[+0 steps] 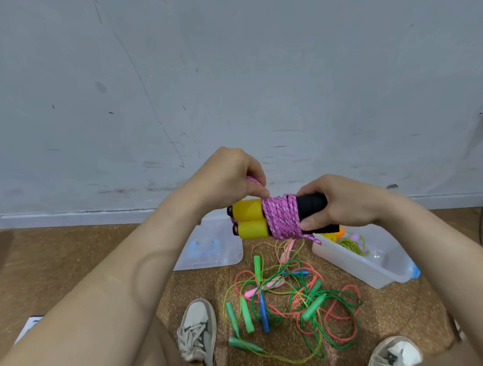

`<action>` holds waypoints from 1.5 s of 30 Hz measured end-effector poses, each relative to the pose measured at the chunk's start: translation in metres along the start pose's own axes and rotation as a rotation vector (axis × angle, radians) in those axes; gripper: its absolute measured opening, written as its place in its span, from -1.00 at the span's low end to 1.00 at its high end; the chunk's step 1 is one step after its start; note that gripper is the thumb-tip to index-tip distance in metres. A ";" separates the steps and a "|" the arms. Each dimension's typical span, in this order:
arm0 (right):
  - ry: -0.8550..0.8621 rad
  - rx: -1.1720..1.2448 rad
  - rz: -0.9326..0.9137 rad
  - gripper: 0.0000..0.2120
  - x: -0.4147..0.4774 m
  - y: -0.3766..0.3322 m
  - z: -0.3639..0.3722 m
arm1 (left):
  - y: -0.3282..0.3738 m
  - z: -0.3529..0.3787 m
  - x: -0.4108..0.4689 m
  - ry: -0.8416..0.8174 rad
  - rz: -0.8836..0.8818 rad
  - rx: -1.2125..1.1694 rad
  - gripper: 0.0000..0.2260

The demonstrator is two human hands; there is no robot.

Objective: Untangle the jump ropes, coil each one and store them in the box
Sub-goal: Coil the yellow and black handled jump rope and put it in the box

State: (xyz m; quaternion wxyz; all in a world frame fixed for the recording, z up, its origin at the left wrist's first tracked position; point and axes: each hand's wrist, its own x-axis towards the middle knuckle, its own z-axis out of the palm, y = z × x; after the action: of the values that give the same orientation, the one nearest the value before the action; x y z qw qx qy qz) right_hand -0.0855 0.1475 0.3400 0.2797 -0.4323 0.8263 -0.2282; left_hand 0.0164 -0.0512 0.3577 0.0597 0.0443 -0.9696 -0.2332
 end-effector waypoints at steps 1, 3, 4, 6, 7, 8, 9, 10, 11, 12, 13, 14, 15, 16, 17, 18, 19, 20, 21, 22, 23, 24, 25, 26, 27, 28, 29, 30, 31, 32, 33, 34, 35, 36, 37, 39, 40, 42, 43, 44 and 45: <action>-0.012 0.076 -0.001 -0.75 -0.002 0.001 -0.004 | -0.002 -0.002 0.000 -0.020 -0.041 -0.096 -0.86; -0.038 0.232 -0.016 -0.74 -0.007 0.005 -0.010 | -0.005 -0.004 0.001 -0.065 -0.075 -0.257 -0.92; -0.052 0.290 -0.027 -0.73 -0.009 0.006 -0.013 | -0.006 -0.005 0.002 -0.097 -0.084 -0.313 -0.91; -0.091 0.354 -0.052 -0.71 -0.013 0.007 -0.016 | -0.008 -0.004 0.002 -0.242 -0.115 -0.402 -0.74; -0.115 0.368 -0.067 -0.71 -0.015 0.006 -0.017 | -0.008 -0.004 0.001 -0.359 -0.126 -0.442 -0.57; -0.139 0.371 -0.083 -0.70 -0.016 0.006 -0.017 | -0.008 -0.002 0.000 -0.489 -0.145 -0.486 -0.41; -0.152 0.369 -0.096 -0.70 -0.017 0.006 -0.018 | -0.008 0.000 -0.002 -0.600 -0.169 -0.520 -0.28; -0.144 0.364 -0.105 -0.70 -0.018 0.006 -0.018 | -0.008 0.003 -0.003 -0.670 -0.178 -0.551 -0.24; -0.115 0.362 -0.108 -0.70 -0.019 0.006 -0.018 | -0.006 0.005 -0.005 -0.695 -0.179 -0.580 -0.26; -0.067 0.365 -0.106 -0.69 -0.019 0.007 -0.019 | -0.005 0.006 -0.004 -0.675 -0.179 -0.608 -0.30; -0.007 0.371 -0.103 -0.68 -0.019 0.008 -0.019 | -0.003 0.006 -0.003 -0.617 -0.175 -0.626 -0.37; 0.060 0.377 -0.105 -0.66 -0.018 0.008 -0.018 | -0.002 0.006 -0.001 -0.534 -0.162 -0.639 -0.42; 0.123 0.381 -0.114 -0.64 -0.017 0.008 -0.018 | 0.000 0.006 0.000 -0.449 -0.148 -0.658 -0.49; 0.172 0.386 -0.126 -0.62 -0.016 0.008 -0.017 | 0.002 0.006 0.001 -0.384 -0.138 -0.695 -0.57; 0.199 0.402 -0.142 -0.61 -0.015 0.007 -0.017 | 0.004 0.005 0.001 -0.352 -0.133 -0.747 -0.63; 0.201 0.437 -0.159 -0.61 -0.015 0.008 -0.017 | 0.006 0.005 0.000 -0.347 -0.133 -0.814 -0.66; 0.188 0.491 -0.174 -0.61 -0.015 0.008 -0.017 | 0.009 0.005 -0.001 -0.355 -0.143 -0.895 -0.66; 0.170 0.557 -0.184 -0.62 -0.015 0.009 -0.017 | 0.010 0.005 0.000 -0.354 -0.160 -0.975 -0.65; 0.156 0.630 -0.185 -0.63 -0.016 0.009 -0.017 | 0.013 0.005 0.000 -0.334 -0.183 -1.035 -0.66; 0.147 0.703 -0.179 -0.64 -0.016 0.009 -0.017 | 0.013 0.005 0.002 -0.290 -0.210 -1.079 -0.71; 0.145 0.768 -0.170 -0.64 -0.015 0.009 -0.017 | 0.016 0.005 0.003 -0.233 -0.240 -1.121 -0.75; 0.146 0.823 -0.160 -0.64 -0.014 0.009 -0.016 | 0.014 0.005 0.005 -0.171 -0.275 -1.166 -0.79; 0.143 0.874 -0.152 -0.61 -0.013 0.009 -0.014 | 0.013 0.005 0.007 -0.113 -0.322 -1.221 -0.79; 0.135 0.932 -0.149 -0.60 -0.012 0.009 -0.013 | 0.010 0.005 0.009 -0.068 -0.362 -1.252 -0.73; 0.127 0.997 -0.153 -0.62 -0.011 0.008 -0.012 | 0.008 0.006 0.009 -0.052 -0.385 -1.280 -0.63; 0.122 1.065 -0.162 -0.64 -0.009 0.006 -0.010 | 0.007 0.008 0.008 -0.068 -0.374 -1.309 -0.58; 0.121 1.129 -0.171 -0.63 -0.008 0.004 -0.009 | 0.008 0.010 0.007 -0.100 -0.348 -1.347 -0.60; 0.126 1.181 -0.177 -0.63 -0.007 0.002 -0.008 | 0.009 0.013 0.007 -0.113 -0.320 -1.354 -0.64; 0.139 1.214 -0.177 -0.66 -0.006 0.000 -0.006 | 0.011 0.017 0.007 -0.096 -0.304 -1.327 -0.68; 0.157 1.232 -0.165 -0.70 -0.005 -0.002 -0.005 | 0.010 0.020 0.009 -0.041 -0.298 -1.249 -0.71; 0.178 1.244 -0.142 -0.71 -0.003 -0.003 -0.004 | 0.010 0.023 0.010 0.019 -0.294 -1.131 -0.72; 0.195 1.254 -0.115 -0.71 -0.002 -0.004 -0.002 | 0.010 0.023 0.010 0.068 -0.291 -0.994 -0.74; 0.210 1.264 -0.093 -0.71 0.000 -0.004 -0.001 | 0.009 0.023 0.009 0.094 -0.278 -0.874 -0.76; 0.228 1.278 -0.074 -0.72 0.002 -0.005 0.001 | 0.009 0.021 0.009 0.105 -0.264 -0.779 -0.77; 0.248 1.290 -0.057 -0.74 0.004 -0.005 0.002 | 0.008 0.019 0.008 0.106 -0.256 -0.708 -0.76; 0.318 1.294 -0.007 -0.77 0.007 -0.005 0.002 | 0.008 0.013 0.005 0.081 -0.206 -0.527 -0.76; 0.361 1.291 0.024 -0.77 0.008 -0.005 0.002 | 0.009 0.012 0.004 0.064 -0.155 -0.357 -0.77; 0.435 1.283 0.077 -0.81 0.010 -0.003 0.002 | 0.011 0.013 0.001 0.087 -0.008 0.077 -0.80; 0.461 1.252 0.100 -0.82 0.010 -0.003 0.002 | 0.013 0.013 -0.001 0.116 0.054 0.239 -0.79; 0.482 1.192 0.120 -0.83 0.011 -0.003 0.003 | 0.014 0.013 -0.002 0.151 0.103 0.335 -0.78; 0.494 1.114 0.140 -0.83 0.012 -0.002 0.004 | 0.015 0.013 -0.002 0.194 0.155 0.369 -0.79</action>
State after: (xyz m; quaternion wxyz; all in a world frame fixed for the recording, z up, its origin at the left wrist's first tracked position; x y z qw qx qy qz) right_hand -0.0874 0.1360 0.3356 0.2783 -0.1000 0.6496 -0.7004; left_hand 0.0156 -0.0323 0.3530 0.1614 0.0020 -0.9860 -0.0413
